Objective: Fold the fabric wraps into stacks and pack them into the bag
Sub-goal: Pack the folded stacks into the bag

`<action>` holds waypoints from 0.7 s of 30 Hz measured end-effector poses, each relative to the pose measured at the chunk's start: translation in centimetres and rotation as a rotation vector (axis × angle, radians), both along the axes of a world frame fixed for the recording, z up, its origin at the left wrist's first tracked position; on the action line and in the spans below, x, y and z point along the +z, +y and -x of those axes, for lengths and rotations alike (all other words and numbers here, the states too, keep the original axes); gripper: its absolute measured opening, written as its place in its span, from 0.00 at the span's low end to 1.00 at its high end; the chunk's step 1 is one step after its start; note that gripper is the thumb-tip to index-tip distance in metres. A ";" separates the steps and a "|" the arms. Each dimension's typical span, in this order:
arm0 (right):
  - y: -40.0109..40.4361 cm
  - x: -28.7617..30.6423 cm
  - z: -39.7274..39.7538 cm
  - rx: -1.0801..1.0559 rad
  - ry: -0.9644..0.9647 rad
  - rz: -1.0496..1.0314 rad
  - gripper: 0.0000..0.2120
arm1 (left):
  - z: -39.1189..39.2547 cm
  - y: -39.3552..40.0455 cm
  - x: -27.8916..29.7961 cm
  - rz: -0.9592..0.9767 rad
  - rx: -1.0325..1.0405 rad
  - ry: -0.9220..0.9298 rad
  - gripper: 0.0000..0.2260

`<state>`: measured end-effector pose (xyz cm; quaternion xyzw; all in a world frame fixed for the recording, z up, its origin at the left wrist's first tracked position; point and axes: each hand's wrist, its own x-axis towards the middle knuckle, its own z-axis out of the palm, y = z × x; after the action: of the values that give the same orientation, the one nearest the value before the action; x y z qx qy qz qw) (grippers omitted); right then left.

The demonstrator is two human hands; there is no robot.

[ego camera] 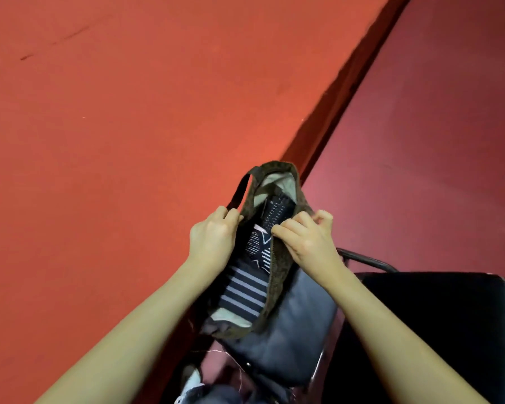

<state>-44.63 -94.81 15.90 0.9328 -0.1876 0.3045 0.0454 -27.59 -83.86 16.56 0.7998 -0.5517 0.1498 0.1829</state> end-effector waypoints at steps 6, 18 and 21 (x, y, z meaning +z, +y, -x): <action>-1.7 -3.6 7.2 -0.093 0.150 -0.040 0.08 | 7.1 -3.7 -5.2 -0.070 -0.115 0.104 0.14; -0.2 -9.7 13.8 -0.215 0.171 -0.229 0.16 | 14.3 -3.6 -11.2 -0.221 -0.193 0.235 0.14; 0.0 -10.0 14.4 -0.227 0.178 -0.241 0.12 | 14.6 -3.1 -11.1 -0.245 -0.188 0.246 0.12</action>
<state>-59.04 -94.81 5.87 0.9276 -0.3219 0.1888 -0.0161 -42.23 -86.99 5.45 0.7734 -0.6114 -0.0351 0.1636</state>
